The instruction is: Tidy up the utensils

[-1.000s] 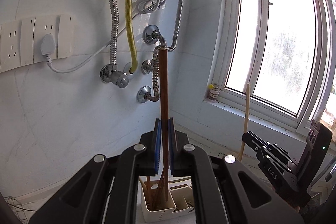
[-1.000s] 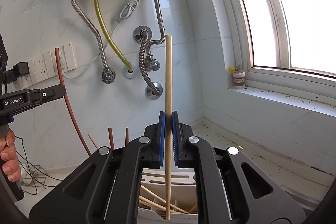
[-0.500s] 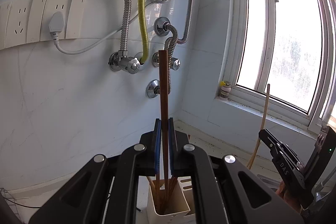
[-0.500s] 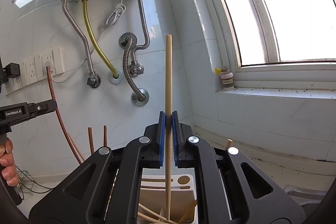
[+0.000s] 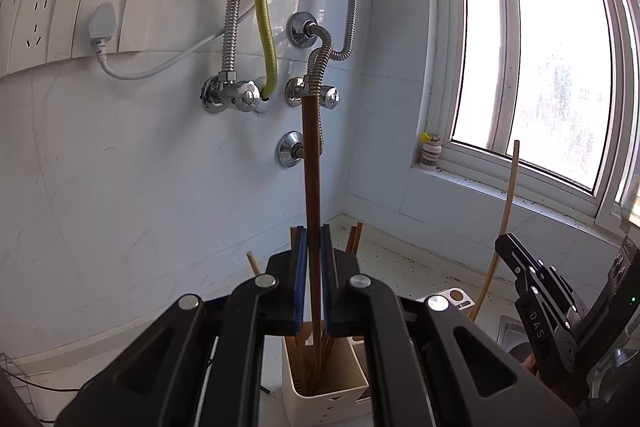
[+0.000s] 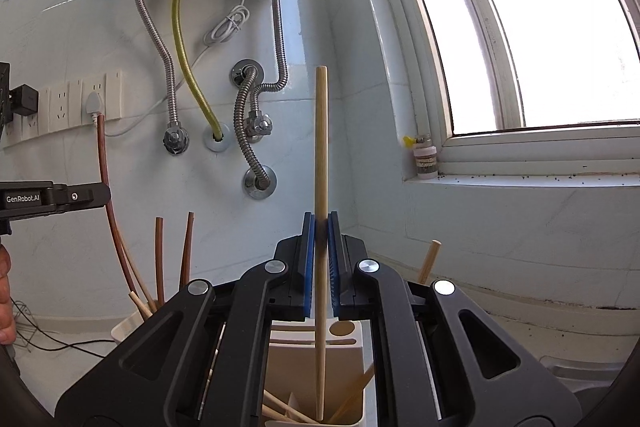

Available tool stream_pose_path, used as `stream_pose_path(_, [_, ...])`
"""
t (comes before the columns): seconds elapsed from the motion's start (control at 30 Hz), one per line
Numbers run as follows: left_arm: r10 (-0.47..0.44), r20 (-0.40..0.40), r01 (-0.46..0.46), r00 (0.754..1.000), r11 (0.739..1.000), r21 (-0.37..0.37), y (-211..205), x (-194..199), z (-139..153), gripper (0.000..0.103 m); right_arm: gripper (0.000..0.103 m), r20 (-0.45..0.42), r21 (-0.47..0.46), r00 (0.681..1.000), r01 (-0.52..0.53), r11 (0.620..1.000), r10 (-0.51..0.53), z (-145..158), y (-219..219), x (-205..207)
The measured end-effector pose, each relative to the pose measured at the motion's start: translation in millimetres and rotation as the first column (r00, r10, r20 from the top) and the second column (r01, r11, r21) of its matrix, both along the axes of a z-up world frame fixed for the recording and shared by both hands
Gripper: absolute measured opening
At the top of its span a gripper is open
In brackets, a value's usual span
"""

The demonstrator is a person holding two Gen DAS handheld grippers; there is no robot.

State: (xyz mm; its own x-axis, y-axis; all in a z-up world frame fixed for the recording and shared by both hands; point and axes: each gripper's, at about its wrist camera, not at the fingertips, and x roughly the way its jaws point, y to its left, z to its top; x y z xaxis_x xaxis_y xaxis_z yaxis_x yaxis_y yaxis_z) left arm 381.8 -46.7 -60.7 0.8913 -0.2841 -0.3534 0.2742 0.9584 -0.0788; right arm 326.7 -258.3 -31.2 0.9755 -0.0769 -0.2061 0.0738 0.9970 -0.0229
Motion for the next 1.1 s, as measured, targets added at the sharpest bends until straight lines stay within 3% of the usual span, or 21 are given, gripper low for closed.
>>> stream_pose_path(0.37, [0.020, 0.024, -0.020, 1.000, 0.999, 0.027, -4.3, -8.7, -16.8, 0.008, 0.007, -0.024, -0.032, 0.999, -0.022, 0.999, 0.021, -20.7, 4.9, -1.5])
stream_pose_path(0.4, [0.018, 0.025, -0.019, 1.000, 0.999, 0.031, -5.3, -9.0, -17.8, 0.016, 0.010, -0.022, -0.030, 1.000, -0.023, 0.999, 0.022, -20.3, 4.9, -3.5])
stream_pose_path(0.43, [0.022, 0.024, -0.023, 0.999, 0.999, 0.038, -6.4, -8.6, -18.5, 0.030, 0.023, -0.021, -0.024, 1.000, -0.021, 0.999, 0.021, -19.7, 3.8, -5.5])
stream_pose_path(0.47, [0.030, 0.028, -0.031, 0.999, 0.999, 0.043, -7.2, -9.5, -19.0, 0.036, 0.036, -0.019, -0.015, 1.000, -0.015, 1.000, 0.015, -18.5, 2.2, -7.1])
stream_pose_path(0.5, [0.037, 0.035, -0.038, 0.999, 0.998, 0.043, -7.2, -11.2, -19.3, 0.045, 0.037, -0.018, -0.010, 1.000, -0.009, 1.000, 0.008, -17.3, 0.9, -8.0])
stream_pose_path(0.9, [0.053, 0.062, -0.055, 0.997, 0.998, 0.033, -1.5, -24.8, -9.6, 0.059, 0.037, -0.005, -0.005, 1.000, -0.005, 1.000, 0.005, 8.6, 0.7, -17.2])
stream_pose_path(1.03, [0.064, 0.075, -0.066, 0.995, 0.997, 0.029, 1.8, -33.9, -3.9, 0.069, 0.052, -0.003, 0.005, 1.000, 0.008, 1.000, -0.008, 20.2, 1.0, -23.5])
stream_pose_path(1.1, [0.070, 0.091, -0.073, 0.993, 0.997, 0.023, 4.8, -41.1, 0.6, 0.076, 0.053, -0.012, 0.008, 1.000, 0.013, 1.000, -0.013, 26.4, 0.2, -26.8])
